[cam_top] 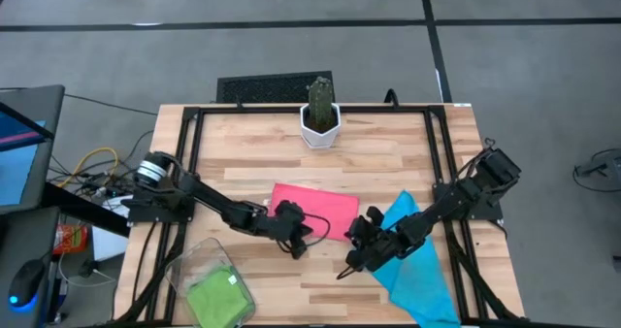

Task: Fold microfiber towels
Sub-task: Fold the pink microfiber cloth

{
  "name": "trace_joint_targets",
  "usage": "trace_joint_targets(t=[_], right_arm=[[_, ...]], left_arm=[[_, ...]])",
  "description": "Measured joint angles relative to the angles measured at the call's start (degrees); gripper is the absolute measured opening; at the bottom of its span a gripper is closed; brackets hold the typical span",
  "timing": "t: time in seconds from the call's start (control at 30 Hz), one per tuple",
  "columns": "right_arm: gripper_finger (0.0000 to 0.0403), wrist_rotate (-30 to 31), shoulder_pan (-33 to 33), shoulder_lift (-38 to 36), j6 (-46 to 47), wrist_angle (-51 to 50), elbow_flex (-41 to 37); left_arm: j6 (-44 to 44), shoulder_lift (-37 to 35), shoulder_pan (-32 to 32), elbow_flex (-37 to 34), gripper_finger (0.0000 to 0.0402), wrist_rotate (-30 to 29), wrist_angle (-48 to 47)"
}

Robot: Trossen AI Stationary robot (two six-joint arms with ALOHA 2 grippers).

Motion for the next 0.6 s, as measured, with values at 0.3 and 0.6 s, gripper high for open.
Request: trace_joint_targets(t=[0.3,0.6], right_arm=[[0.0021,0.3,1.7,0.0,1.4,0.1,0.0],[0.0041,-2.9,2.4,0.0,-3.1,-0.5,1.9]], left_arm=[[2.8,8.3,-0.2,7.5,0.0000,1.9,-2.8],[1.1,10.4,-0.2,8.3,0.0000,4.1,-3.0]])
